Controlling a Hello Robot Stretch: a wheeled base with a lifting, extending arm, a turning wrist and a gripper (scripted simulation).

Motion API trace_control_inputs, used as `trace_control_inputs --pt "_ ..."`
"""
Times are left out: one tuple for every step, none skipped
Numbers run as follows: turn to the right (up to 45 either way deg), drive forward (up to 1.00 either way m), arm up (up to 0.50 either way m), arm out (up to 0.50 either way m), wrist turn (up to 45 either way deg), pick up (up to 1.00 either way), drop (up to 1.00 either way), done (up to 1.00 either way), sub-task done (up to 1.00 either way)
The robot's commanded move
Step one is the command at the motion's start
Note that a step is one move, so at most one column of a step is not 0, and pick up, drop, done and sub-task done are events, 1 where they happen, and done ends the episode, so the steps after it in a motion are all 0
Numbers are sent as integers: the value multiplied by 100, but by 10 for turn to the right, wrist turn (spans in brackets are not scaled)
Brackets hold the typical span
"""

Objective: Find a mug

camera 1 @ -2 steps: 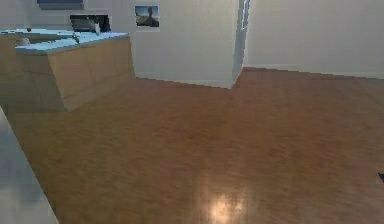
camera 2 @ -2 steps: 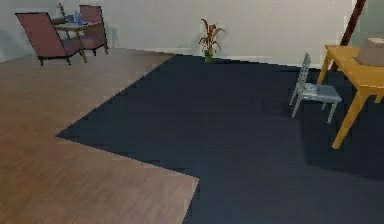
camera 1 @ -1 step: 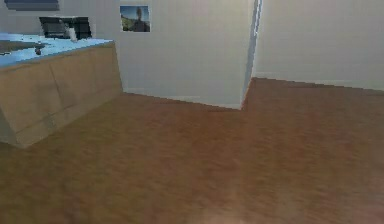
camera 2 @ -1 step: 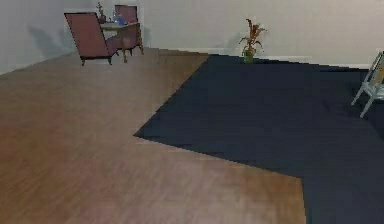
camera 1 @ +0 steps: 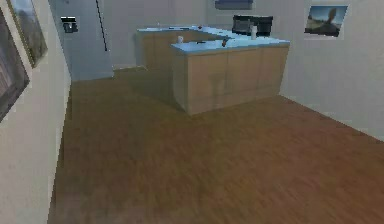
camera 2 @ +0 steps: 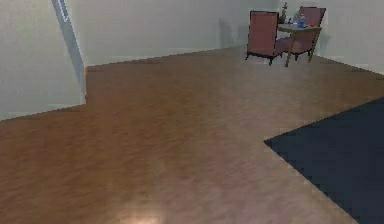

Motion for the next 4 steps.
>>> trace_control_inputs --pt "-120 0 0 0 0 0 0 0 0" --pt "0 100 0 0 0 0 0 0 0" --pt "0 100 0 0 0 0 0 0 0" --pt "-30 0 0 0 0 0 0 0 0"
